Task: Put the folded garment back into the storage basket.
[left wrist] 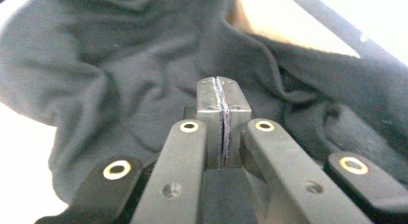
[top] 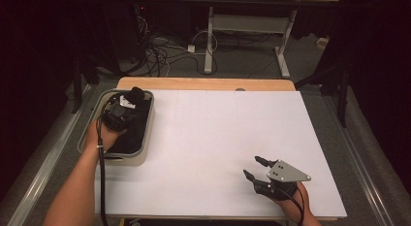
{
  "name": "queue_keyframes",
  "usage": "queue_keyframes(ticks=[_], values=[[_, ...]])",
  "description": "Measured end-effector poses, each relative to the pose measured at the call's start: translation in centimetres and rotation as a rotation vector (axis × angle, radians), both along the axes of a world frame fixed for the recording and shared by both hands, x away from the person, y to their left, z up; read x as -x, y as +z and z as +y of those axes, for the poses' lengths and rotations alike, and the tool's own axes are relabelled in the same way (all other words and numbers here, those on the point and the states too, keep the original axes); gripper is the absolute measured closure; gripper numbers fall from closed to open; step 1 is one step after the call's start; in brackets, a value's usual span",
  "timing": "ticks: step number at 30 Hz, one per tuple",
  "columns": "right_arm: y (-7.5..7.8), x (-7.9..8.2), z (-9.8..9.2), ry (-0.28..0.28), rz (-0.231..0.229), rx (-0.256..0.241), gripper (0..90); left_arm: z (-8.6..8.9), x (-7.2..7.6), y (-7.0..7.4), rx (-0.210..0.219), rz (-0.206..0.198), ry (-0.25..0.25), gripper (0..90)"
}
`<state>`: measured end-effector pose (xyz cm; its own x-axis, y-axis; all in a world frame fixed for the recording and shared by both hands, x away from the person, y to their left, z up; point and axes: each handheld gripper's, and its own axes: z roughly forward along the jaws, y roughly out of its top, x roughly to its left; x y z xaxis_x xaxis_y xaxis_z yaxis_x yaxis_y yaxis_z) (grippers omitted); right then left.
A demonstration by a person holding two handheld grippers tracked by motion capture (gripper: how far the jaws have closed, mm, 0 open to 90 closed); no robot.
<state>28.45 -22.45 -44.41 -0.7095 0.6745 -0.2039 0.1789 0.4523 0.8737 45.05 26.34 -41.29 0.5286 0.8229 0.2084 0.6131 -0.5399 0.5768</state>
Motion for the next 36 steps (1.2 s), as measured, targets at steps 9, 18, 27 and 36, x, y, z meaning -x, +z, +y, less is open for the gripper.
queue_keyframes(ticks=[9, 18, 27, 36], values=[[-0.1, 0.0, 0.1, 0.000, -0.002, 0.004, 41.7, 0.6, 0.2, 0.6, 0.047, -0.114, 0.040, 86.7], [-0.2, -0.1, 0.0, -0.005, -0.008, 0.006, 41.2, 0.8, 0.3, 1.0, 0.032, -0.184, 0.057, 83.8], [-0.6, -0.4, -0.4, -0.013, -0.030, 0.018, 37.7, 1.1, 0.2, 1.5, 0.064, -0.228, 0.065, 78.0], [-0.6, -0.4, -0.7, -0.019, -0.058, -0.008, 32.8, 0.6, 0.9, 2.3, 0.079, -0.295, 0.044, 70.9]])
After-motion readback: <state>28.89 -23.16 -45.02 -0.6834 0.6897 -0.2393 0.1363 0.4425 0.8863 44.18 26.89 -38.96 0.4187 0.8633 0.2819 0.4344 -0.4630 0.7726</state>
